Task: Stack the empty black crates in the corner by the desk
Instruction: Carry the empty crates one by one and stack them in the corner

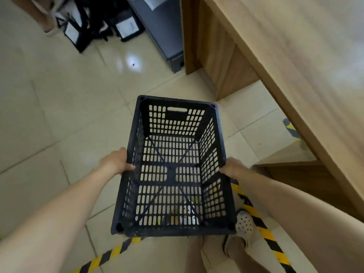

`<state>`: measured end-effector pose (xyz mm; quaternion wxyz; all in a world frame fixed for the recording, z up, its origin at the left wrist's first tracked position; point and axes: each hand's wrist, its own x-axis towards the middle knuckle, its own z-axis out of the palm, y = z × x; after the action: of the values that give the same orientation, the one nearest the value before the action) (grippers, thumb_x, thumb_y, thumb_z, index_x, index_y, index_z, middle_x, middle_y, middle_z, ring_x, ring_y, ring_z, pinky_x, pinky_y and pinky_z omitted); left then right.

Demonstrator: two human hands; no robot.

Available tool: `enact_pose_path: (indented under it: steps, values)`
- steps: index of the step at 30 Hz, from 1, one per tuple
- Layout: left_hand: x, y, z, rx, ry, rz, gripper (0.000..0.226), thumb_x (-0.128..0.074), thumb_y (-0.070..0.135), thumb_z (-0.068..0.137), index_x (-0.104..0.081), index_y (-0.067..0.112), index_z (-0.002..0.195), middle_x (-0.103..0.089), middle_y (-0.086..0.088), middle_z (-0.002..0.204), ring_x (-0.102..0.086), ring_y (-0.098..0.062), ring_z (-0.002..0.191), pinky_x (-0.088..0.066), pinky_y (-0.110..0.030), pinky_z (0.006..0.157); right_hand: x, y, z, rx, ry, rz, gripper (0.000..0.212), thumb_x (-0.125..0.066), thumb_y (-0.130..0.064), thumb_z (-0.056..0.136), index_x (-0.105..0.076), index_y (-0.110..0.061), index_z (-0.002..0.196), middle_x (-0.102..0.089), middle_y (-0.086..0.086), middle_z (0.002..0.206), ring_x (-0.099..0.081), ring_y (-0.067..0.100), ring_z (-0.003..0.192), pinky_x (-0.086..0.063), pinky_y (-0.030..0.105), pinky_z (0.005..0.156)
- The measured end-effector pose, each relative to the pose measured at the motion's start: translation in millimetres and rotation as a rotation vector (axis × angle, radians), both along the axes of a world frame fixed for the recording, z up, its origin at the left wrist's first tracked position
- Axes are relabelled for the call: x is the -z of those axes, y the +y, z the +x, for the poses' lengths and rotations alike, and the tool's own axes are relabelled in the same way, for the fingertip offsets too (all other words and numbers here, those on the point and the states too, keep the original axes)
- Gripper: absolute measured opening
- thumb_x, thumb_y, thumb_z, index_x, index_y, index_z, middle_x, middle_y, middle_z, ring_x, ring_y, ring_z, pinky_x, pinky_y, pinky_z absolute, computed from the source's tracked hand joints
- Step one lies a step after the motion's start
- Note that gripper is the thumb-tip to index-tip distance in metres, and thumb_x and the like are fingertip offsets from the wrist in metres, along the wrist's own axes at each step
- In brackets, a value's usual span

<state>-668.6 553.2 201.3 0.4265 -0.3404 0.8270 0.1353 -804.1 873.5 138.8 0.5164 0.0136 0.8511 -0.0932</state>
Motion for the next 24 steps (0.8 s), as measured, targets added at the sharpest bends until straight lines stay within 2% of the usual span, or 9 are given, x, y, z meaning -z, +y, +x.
enact_pose_path:
  steps: [3,7,9,11,13,15,18,22,24]
  values:
    - [-51.9,-31.8,21.6,-0.104,0.033,0.005,0.048,-0.071,0.034,0.086,-0.046,0.008,0.116,-0.063,-0.01,0.105,-0.064,-0.026,0.089,-0.053,-0.038,0.085,-55.3,-44.6,-12.7,-0.204,0.055,-0.032,0.03,-0.053,-0.017,0.093,-0.055,-0.001,0.119,-0.062,0.015,0.115,-0.058,0.027,0.089,-0.047,0.03,0.072]
    - [-120.1,-66.1,56.4,-0.262,0.136,0.079,0.038,-0.072,0.02,0.086,-0.053,0.009,0.117,-0.065,-0.011,0.11,-0.066,-0.028,0.092,-0.056,-0.036,0.077,-133.4,-102.5,-26.8,-0.373,0.166,-0.029,0.031,-0.053,-0.014,0.095,-0.052,0.001,0.122,-0.062,0.015,0.115,-0.058,0.029,0.09,-0.045,0.03,0.072]
    - [-153.6,-74.3,74.2,-0.338,0.213,0.084,0.034,-0.07,0.015,0.086,-0.055,0.007,0.116,-0.065,-0.011,0.11,-0.065,-0.026,0.091,-0.056,-0.034,0.072,-173.4,-126.8,-29.6,-0.441,0.248,-0.052,0.031,-0.052,-0.013,0.095,-0.052,0.001,0.122,-0.063,0.016,0.115,-0.062,0.032,0.096,-0.049,0.032,0.077]
    - [-186.0,-75.5,94.0,-0.371,0.292,0.038,0.03,-0.066,0.017,0.087,-0.055,0.009,0.114,-0.063,-0.01,0.112,-0.063,-0.024,0.096,-0.055,-0.036,0.082,-217.0,-149.0,-30.0,-0.522,0.329,-0.066,0.032,-0.051,-0.015,0.094,-0.051,0.0,0.123,-0.062,0.016,0.117,-0.062,0.032,0.104,-0.05,0.036,0.082]
    - [-213.5,-74.1,110.7,-0.427,0.364,0.009,0.034,-0.064,0.021,0.089,-0.055,0.008,0.12,-0.062,-0.01,0.116,-0.061,-0.024,0.102,-0.053,-0.037,0.09,-259.6,-168.4,-32.0,-0.605,0.385,-0.068,0.033,-0.053,-0.017,0.094,-0.051,-0.002,0.123,-0.061,0.013,0.111,-0.061,0.03,0.1,-0.048,0.035,0.078]
    - [-238.2,-75.0,124.4,-0.469,0.406,-0.002,0.036,-0.062,0.022,0.09,-0.055,0.007,0.122,-0.062,-0.011,0.119,-0.062,-0.025,0.105,-0.053,-0.04,0.093,-295.8,-188.0,-31.3,-0.694,0.424,-0.076,0.033,-0.056,-0.018,0.094,-0.053,-0.002,0.123,-0.061,0.012,0.111,-0.061,0.029,0.099,-0.046,0.034,0.075]
    - [-266.0,-84.6,138.9,-0.573,0.458,-0.007,0.039,-0.063,0.022,0.09,-0.054,0.005,0.124,-0.062,-0.013,0.12,-0.062,-0.027,0.107,-0.051,-0.042,0.095,-333.5,-222.6,-32.3,-0.805,0.479,-0.094,0.032,-0.056,-0.016,0.094,-0.057,-0.001,0.122,-0.062,0.014,0.118,-0.062,0.03,0.106,-0.05,0.037,0.086]
    - [-286.3,-106.2,150.2,-0.659,0.494,-0.012,0.033,-0.065,0.024,0.087,-0.058,0.007,0.115,-0.065,-0.011,0.113,-0.062,-0.025,0.096,-0.052,-0.034,0.081,-350.4,-273.0,-40.2,-0.921,0.459,-0.113,0.03,-0.055,-0.015,0.096,-0.06,-0.001,0.122,-0.064,0.014,0.117,-0.063,0.029,0.106,-0.051,0.036,0.093]
    - [-294.6,-116.2,155.7,-0.693,0.52,0.023,0.033,-0.066,0.025,0.087,-0.059,0.01,0.115,-0.065,-0.006,0.108,-0.061,-0.018,0.086,-0.048,-0.025,0.069,-351.4,-298.3,-45.3,-1.009,0.425,-0.111,0.031,-0.053,-0.017,0.097,-0.061,-0.002,0.123,-0.065,0.013,0.116,-0.062,0.028,0.106,-0.049,0.034,0.095]
